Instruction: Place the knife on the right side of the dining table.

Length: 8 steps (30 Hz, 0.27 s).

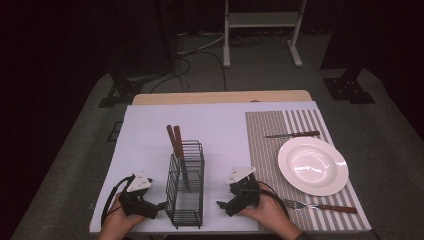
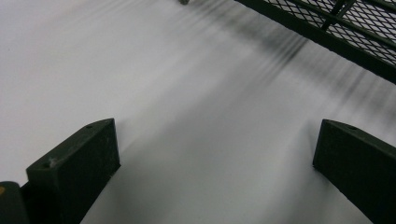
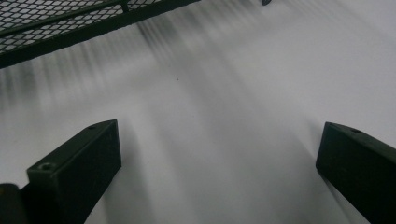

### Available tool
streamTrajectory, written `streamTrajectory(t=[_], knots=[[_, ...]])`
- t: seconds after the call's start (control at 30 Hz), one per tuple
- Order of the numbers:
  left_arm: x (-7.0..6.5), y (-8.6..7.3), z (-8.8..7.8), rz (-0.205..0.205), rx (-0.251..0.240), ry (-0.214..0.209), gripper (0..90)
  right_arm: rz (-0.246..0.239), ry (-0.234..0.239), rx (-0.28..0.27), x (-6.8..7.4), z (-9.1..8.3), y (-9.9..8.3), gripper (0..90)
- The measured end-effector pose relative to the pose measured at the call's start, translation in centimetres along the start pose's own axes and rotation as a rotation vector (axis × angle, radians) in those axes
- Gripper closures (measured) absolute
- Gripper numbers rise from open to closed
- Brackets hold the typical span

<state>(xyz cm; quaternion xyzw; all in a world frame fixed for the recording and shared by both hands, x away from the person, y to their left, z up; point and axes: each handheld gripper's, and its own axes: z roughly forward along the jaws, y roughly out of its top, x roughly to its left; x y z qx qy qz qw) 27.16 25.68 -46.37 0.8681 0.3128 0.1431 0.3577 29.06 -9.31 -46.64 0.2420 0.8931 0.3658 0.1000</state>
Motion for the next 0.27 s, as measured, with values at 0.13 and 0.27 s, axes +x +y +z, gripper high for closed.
streamTrajectory(t=[0.13,0.27], knots=[[0.00,0.00,0.00,0.000,0.000,0.000,0.0,0.002,0.001,0.001,-0.01,0.01,0.00,0.0],[-0.02,0.00,0.00,0.000,0.000,0.001,0.0,0.003,0.001,0.000,0.01,0.00,-0.02,0.0]])
